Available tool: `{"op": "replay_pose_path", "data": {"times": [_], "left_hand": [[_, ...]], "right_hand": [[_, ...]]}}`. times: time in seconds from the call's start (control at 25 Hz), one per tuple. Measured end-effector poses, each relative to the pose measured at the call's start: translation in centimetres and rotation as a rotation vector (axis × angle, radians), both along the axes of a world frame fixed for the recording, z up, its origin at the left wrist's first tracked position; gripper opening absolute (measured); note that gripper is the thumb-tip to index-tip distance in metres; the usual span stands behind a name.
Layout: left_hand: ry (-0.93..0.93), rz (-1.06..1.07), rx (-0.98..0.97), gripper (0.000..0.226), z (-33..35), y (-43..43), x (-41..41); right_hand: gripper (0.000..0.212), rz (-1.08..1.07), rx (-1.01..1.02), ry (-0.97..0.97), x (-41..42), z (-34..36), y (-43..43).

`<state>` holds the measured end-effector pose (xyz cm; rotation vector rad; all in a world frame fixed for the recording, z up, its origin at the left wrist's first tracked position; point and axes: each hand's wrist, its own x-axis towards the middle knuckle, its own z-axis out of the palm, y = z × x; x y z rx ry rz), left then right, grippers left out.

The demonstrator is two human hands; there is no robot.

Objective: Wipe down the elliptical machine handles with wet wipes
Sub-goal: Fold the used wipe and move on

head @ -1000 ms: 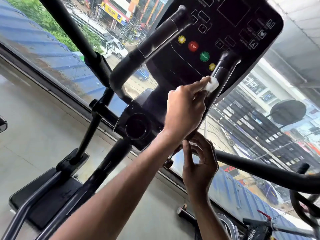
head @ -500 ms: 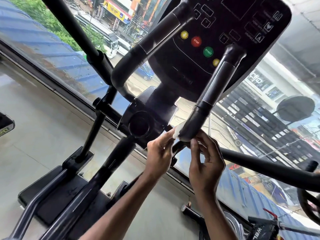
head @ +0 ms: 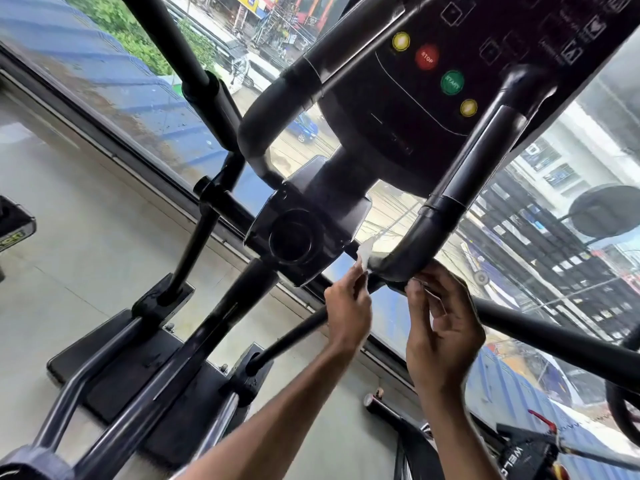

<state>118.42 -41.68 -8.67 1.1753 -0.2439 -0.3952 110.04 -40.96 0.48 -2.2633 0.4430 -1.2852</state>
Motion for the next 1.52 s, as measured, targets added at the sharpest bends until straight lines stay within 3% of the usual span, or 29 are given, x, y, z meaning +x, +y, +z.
{"op": "replay_pose_path", "data": {"times": [0.2,0.36,0.52,0.76,1.04,1.2,1.36,1.52], "left_hand": [[0.428,-0.023,-0.423,0.025,5.4,4.8,-4.0],[0.455,-0.029,-0.564,0.023,6.7,7.3,-4.9],[0.212,0.028,-0.327,0.025,5.7,6.8,-4.2],[-0.027,0.126,-0.213,0.035,5.7,7.8,-4.8],[-0.361,0.195,0.245,0.025,1.9,3.7,-1.3],[-0.521,0.089,0.506,0.028,0.2,2.6,0.3],[-0.454,-0.03,0.692,0.03,-2.0,3.2,0.2],[-0.402,-0.122,0.71,0.023,-4.1,5.2,-1.8]], "right_hand": [[0.027,0.042,0.04,0.015,0.1,0.4,0.5],[0.031,0.059,0.028,0.087,-0.6,0.7,0.5],[0.035,0.108,0.064,0.097,-0.8,0.8,-0.1],[0.041,0.144,0.008,0.126,-1.3,0.9,-0.2],[0.042,0.165,-0.003,0.096,-1.4,0.5,-0.5],[0.041,0.107,-0.022,0.102,-1.7,0.0,-0.8],[0.036,0.018,0.056,0.075,-2.4,-3.2,-2.2],[0.03,-0.032,0.26,0.273,-4.0,-9.4,-4.4]]}}
